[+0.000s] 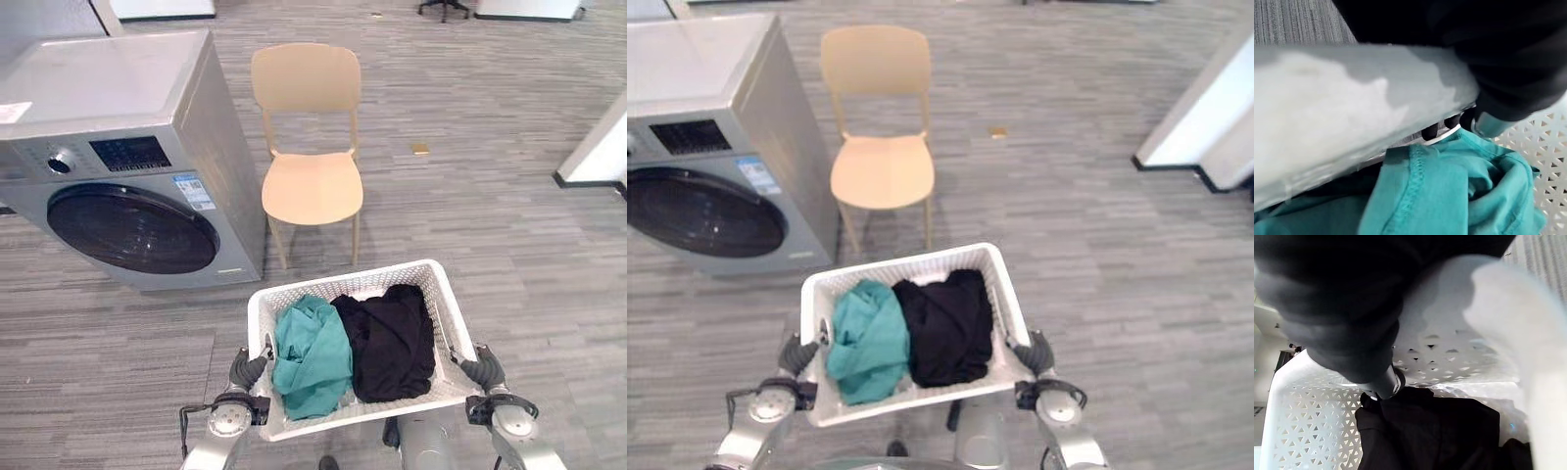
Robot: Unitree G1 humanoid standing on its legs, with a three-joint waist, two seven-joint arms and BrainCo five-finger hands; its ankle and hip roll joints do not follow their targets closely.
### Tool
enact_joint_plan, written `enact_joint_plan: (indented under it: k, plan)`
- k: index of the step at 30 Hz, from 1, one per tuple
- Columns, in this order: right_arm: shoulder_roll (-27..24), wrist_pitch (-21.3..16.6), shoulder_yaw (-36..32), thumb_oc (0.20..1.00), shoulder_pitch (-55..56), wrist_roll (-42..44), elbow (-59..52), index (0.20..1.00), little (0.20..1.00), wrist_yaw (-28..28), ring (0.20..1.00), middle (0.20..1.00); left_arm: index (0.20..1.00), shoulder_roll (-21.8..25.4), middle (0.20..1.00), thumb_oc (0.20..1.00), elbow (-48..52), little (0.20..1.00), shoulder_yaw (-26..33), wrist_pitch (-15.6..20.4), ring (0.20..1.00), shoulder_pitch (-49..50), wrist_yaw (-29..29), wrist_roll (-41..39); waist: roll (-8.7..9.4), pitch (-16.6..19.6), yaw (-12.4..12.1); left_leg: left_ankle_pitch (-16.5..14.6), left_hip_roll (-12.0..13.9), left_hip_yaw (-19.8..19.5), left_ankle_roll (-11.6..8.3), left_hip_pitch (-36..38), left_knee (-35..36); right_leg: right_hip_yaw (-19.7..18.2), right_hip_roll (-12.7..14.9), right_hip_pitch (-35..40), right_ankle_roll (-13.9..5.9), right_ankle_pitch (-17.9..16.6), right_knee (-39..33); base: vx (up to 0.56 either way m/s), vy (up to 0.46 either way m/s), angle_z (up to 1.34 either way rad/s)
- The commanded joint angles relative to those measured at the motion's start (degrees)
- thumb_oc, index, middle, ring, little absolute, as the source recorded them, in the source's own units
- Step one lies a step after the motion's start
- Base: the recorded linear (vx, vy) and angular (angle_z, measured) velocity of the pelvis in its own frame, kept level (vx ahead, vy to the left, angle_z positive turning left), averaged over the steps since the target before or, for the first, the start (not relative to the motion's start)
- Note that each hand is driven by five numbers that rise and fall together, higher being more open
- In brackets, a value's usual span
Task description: Grab the laundry basket,head to the washer,open it,put in the laundry and shut it.
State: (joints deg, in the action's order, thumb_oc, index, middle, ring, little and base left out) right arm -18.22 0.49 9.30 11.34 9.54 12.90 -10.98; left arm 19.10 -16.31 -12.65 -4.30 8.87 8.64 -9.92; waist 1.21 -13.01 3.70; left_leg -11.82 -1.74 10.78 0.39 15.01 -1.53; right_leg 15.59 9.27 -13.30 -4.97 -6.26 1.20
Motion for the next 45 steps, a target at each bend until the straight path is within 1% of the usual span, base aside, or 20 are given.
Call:
enact_joint_plan:
  k: [1, 2, 4, 5, 7, 8, 10, 11, 12, 16, 20, 24, 27, 29, 30, 31, 34, 37, 40, 45]
  plan:
    - [-0.29, -6.15, -0.45, 0.200, -3.35, 8.04, -7.05, 0.200, 0.200, 8.90, 0.200, 0.200, 0.200, 1.01, 0.200, 0.200, 8.48, 0.200, -0.15, 6.59, 0.200, -2.69, -4.92, -1.37, 0.12, 3.65, 0.34, 4.62, 9.77, -0.37, -5.07, -4.46, -16.20, 1.40, -0.77, 4.44, -2.72, 2.49, 2.22, 0.27, -0.179, 1.04]
    - [-0.27, -6.15, -0.45, 0.200, -3.36, 8.05, -7.05, 0.200, 0.200, 8.91, 0.200, 0.200, 0.200, 1.04, 0.200, 0.200, 8.49, 0.200, -0.14, 6.58, 0.200, -2.69, -4.92, -1.37, 0.30, 3.77, 0.47, 4.81, 9.59, -0.51, -5.04, -4.72, -16.19, 1.47, -0.58, 4.33, -2.68, 2.34, 2.08, 0.22, -0.161, 0.80]
    - [-1.00, -6.19, -0.70, 0.200, -3.17, 7.93, -6.89, 0.200, 0.200, 8.46, 0.200, 0.200, 0.200, 0.91, 0.200, 0.200, 8.54, 0.200, -0.43, 6.45, 0.200, -2.72, -4.83, -1.23, 0.03, 3.64, 0.28, 9.34, 11.45, -0.62, -5.58, -8.02, -23.39, 2.78, -1.97, 7.23, -0.96, 4.62, 1.49, 0.34, -0.214, -0.25]
    - [-1.83, -6.24, -1.32, 0.200, -3.96, 8.14, -6.95, 0.200, 0.200, 7.54, 0.200, 0.200, 0.200, 0.77, 0.200, 0.200, 8.43, 0.200, -0.51, 6.19, 0.200, -3.75, -4.61, -1.66, 0.64, 2.72, -0.97, 5.90, 10.16, 1.79, -3.00, -15.32, -22.14, 3.39, -1.78, 10.73, -0.40, 7.73, 0.57, 0.45, -0.174, -0.07]
    - [-2.00, -6.24, -1.70, 0.200, -4.16, 8.27, -7.06, 0.200, 0.200, 7.33, 0.200, 0.200, 0.200, 0.62, 0.200, 0.200, 8.37, 0.200, -0.73, 6.16, 0.200, -3.88, -4.67, -1.64, 0.61, 2.44, -1.32, 4.82, 9.72, 2.34, -2.57, -17.39, -20.28, 3.42, -1.53, 11.36, -0.50, 8.57, 0.78, 0.33, -0.029, 0.38]
    - [-2.33, -6.38, -1.96, 0.200, -4.33, 8.28, -7.01, 0.200, 0.200, 6.91, 0.200, 0.200, 0.200, 0.39, 0.200, 0.200, 8.27, 0.200, -1.02, 6.13, 0.200, -4.14, -4.66, -1.68, -0.10, 1.79, -1.87, 5.05, 10.18, 2.87, -3.37, -20.49, -16.12, 3.00, -2.00, 13.53, -0.81, 11.01, 1.09, 0.28, 0.049, 0.06]
    - [-2.38, -6.78, -1.96, 0.200, -4.99, 7.83, -6.42, 0.200, 0.200, 5.94, 0.200, 0.200, 0.200, 0.27, 0.200, 0.200, 7.99, 0.200, -1.02, 6.24, 0.200, -4.79, -4.17, -1.67, -0.78, 0.79, -3.08, 12.16, 10.25, 3.33, -4.11, -24.07, -9.39, 3.06, -3.07, 15.00, 0.01, 11.85, 1.56, 0.21, 0.067, -0.03]
    - [-2.38, -6.80, -1.96, 0.200, -5.01, 7.83, -6.39, 0.200, 0.200, 5.94, 0.200, 0.200, 0.200, 0.27, 0.200, 0.200, 7.97, 0.200, -1.02, 6.24, 0.200, -4.81, -4.17, -1.67, -0.72, 0.79, -3.06, 12.41, 10.14, 3.36, -4.12, -23.89, -8.99, 3.07, -3.00, 15.00, 0.01, 11.86, 1.56, 0.24, 0.083, -0.06]
    - [-2.06, -7.03, -1.91, 0.200, -5.35, 7.78, -6.09, 0.200, 0.200, 5.30, 0.200, 0.200, 0.200, 0.29, 0.200, 0.200, 7.63, 0.200, -1.19, 6.30, 0.200, -5.21, -3.71, -1.78, -1.23, 0.22, -4.16, 16.93, 10.57, 2.08, -5.45, -25.48, -2.68, 2.85, -4.13, 17.45, 0.04, 13.62, 1.98, 0.34, 0.084, -0.17]
    - [-1.26, -7.06, -2.03, 0.200, -5.23, 7.74, -5.99, 0.200, 0.200, 4.74, 0.200, 0.200, 0.200, 0.16, 0.200, 0.200, 7.62, 0.200, -1.44, 6.06, 0.200, -5.53, -3.25, -2.08, -0.95, 0.41, -5.35, 19.73, 12.72, 1.44, -6.18, -27.90, 3.32, 1.77, -4.61, 21.56, -0.26, 17.68, 4.18, 0.34, 0.125, -0.22]
    - [-0.62, -6.78, -2.08, 0.200, -5.02, 7.21, -5.89, 0.200, 0.200, 5.09, 0.200, 0.200, 0.200, 0.84, 0.200, 0.200, 7.83, 0.200, -1.19, 5.98, 0.200, -5.53, -3.46, -1.87, -0.80, 1.34, -5.80, 20.71, 14.54, 1.97, -6.40, -28.00, 0.41, 0.64, -3.76, 23.64, -1.17, 19.55, 6.52, 0.41, 0.253, -0.17]
    - [1.38, -6.10, -1.67, 0.200, -4.95, 6.32, -5.44, 0.200, 0.200, 6.48, 0.200, 0.200, 0.200, 2.47, 0.200, 0.200, 7.39, 0.200, -1.00, 5.66, 0.200, -5.40, -4.09, -1.30, 0.80, 3.48, -5.59, 16.76, 12.80, 3.77, -4.23, -27.59, -7.20, -1.33, 1.91, 22.29, -4.22, 15.42, 12.92, 0.38, 0.365, -0.28]
    - [1.93, -6.40, -1.13, 0.200, -5.29, 5.96, -5.08, 0.200, 0.200, 6.75, 0.200, 0.200, 0.200, 3.52, 0.200, 0.200, 7.55, 0.200, -0.45, 5.84, 0.200, -5.27, -3.88, -1.11, 1.20, 3.52, -5.92, 14.14, 11.90, 4.99, -2.67, -26.57, -8.24, -2.28, 3.88, 19.69, -4.84, 13.00, 17.07, 0.13, 0.186, -0.32]
    - [2.36, -6.01, -0.45, 0.200, -5.77, 5.48, -4.63, 0.200, 0.200, 7.31, 0.200, 0.200, 0.200, 3.92, 0.200, 0.200, 7.65, 0.200, 0.22, 5.74, 0.200, -5.04, -3.51, -1.14, 1.20, 3.38, -5.95, 11.92, 10.99, 6.81, -1.57, -23.58, -7.71, -0.63, 5.94, 16.84, -4.79, 10.25, 18.33, 0.24, 0.242, -0.51]
    - [2.08, -5.67, -0.23, 0.200, -5.64, 5.35, -4.63, 0.200, 0.200, 7.68, 0.200, 0.200, 0.200, 4.25, 0.200, 0.200, 8.24, 0.200, 0.53, 5.71, 0.200, -4.29, -3.73, -1.16, 1.27, 3.29, -5.52, 9.98, 10.00, 6.63, -1.73, -21.34, -7.18, -0.05, 5.37, 15.96, -4.66, 11.30, 16.50, 0.28, 0.233, -0.47]
    - [1.53, -5.50, -0.24, 0.200, -5.66, 5.48, -4.14, 0.200, 0.200, 7.56, 0.200, 0.200, 0.200, 4.20, 0.200, 0.200, 8.10, 0.200, 0.39, 5.80, 0.200, -4.19, -3.76, -0.45, 0.68, 2.75, -4.84, 10.63, 8.79, 7.04, -0.73, -19.42, -5.02, -0.43, 2.07, 12.67, -3.48, 11.85, 14.73, 0.33, 0.176, -0.44]
    - [1.87, -5.46, 0.17, 0.200, -5.47, 6.19, -3.11, 0.200, 0.200, 7.21, 0.200, 0.200, 0.200, 3.81, 0.200, 0.200, 7.06, 0.200, 0.25, 5.92, 0.200, -4.91, -3.49, 1.77, 0.65, 1.94, -3.54, 9.88, 6.86, 5.95, -0.75, -15.82, -2.45, -1.34, -1.44, 10.05, -2.75, 11.71, 8.48, 0.21, 0.013, 0.01]
    - [1.62, -5.31, 1.34, 0.200, -5.88, 6.29, -0.69, 0.200, 0.200, 7.24, 0.200, 0.200, 0.200, 3.09, 0.200, 0.200, 5.27, 0.200, 0.03, 6.30, 0.200, -6.87, -2.48, 4.35, 0.76, 2.27, -3.30, 9.63, 5.91, 4.87, -1.16, -14.85, -2.10, -2.70, -2.62, 12.15, -2.38, 10.47, 4.54, 0.20, -0.085, 0.99]
    - [0.91, -5.09, 3.47, 0.200, -9.28, 5.73, 2.70, 0.200, 0.200, 6.26, 0.200, 0.200, 0.200, 2.22, 0.200, 0.200, 2.10, 0.200, -1.09, 6.37, 0.200, -10.92, -0.50, 5.06, -0.13, 2.78, -3.50, 10.89, 6.11, 3.77, -2.05, -15.25, -0.04, -0.43, -3.05, 13.30, -2.12, 9.49, 1.06, 0.14, -0.102, 0.59]
    - [1.59, -6.09, 8.77, 0.200, -20.32, 5.67, 8.39, 0.200, 0.200, 0.82, 0.200, 0.200, 0.200, -0.43, 0.200, 0.200, -6.76, 0.200, -5.49, 7.29, 0.200, -24.62, 7.38, 3.61, -1.22, -1.97, -3.44, 13.35, 6.84, 2.07, -2.73, -23.25, -0.15, 0.40, -3.09, 5.54, -1.29, 8.87, 2.45, -0.19, -0.019, 0.26]
